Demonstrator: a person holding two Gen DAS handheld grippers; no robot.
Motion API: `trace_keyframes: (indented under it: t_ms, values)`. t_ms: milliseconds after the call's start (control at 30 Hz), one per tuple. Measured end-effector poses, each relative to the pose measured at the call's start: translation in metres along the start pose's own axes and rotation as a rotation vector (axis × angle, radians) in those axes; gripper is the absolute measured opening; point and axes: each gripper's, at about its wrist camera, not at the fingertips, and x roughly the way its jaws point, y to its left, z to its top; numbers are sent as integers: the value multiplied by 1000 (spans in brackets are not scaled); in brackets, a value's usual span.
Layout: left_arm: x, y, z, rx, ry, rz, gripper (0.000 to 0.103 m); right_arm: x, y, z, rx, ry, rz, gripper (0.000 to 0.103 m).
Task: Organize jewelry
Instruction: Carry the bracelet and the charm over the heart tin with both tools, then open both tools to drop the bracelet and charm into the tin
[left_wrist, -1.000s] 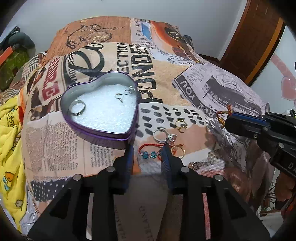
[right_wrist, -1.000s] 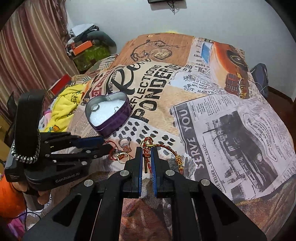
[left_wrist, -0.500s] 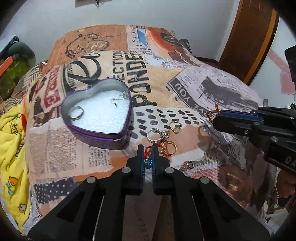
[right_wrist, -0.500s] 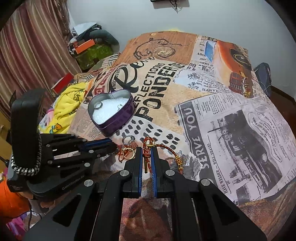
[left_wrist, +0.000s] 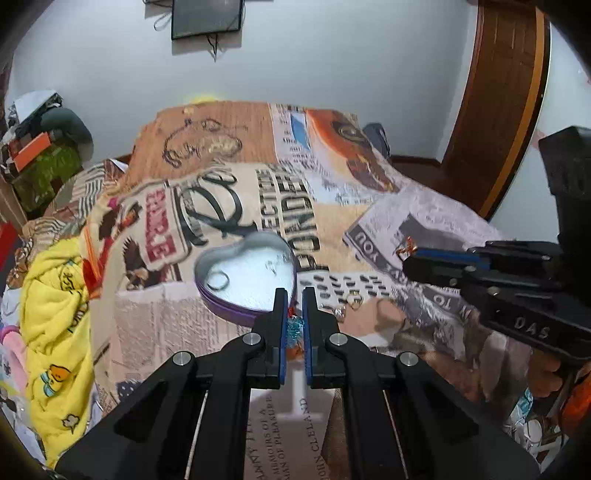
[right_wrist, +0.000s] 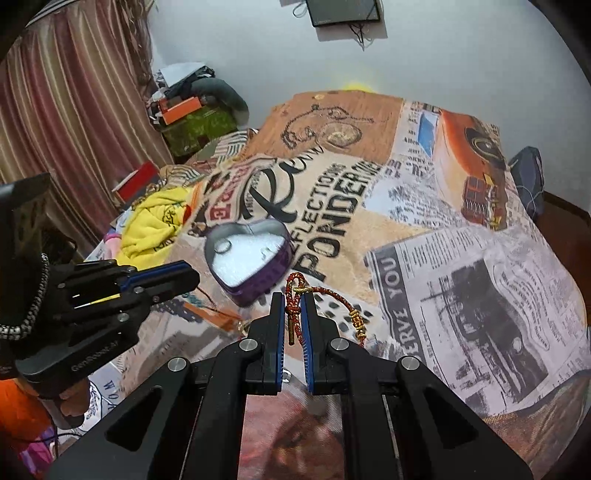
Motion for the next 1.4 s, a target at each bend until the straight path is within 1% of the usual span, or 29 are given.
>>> trace_keyframes:
  t_ms: [467,700,800,967,1167,1267,1367,1400]
  values:
    - [-33,29,33,-31,-118,37,6,4,30,28,-56,-55,43,8]
    - [-34,45,50,-41,-151,43,6,11,36,42,-67,-68,56,8]
    - [-31,50,57,-45,-157,32,6,17,37,47,-71,-70,61,7]
    - [-22,53,65,-44,-156,22,6,27,37,52,-75,-58,61,8]
    - [-4,55,67,-41,-129,-18,6,39,34,53,-68,-30,64,7]
    - [7,55,64,-29,-111,-41,6,46,33,49,-67,-12,64,8]
    - [21,57,61,-30,-78,-59,6,52,31,46,-65,8,66,8]
    - [27,59,59,-38,-60,-76,6,53,31,46,-64,14,66,8]
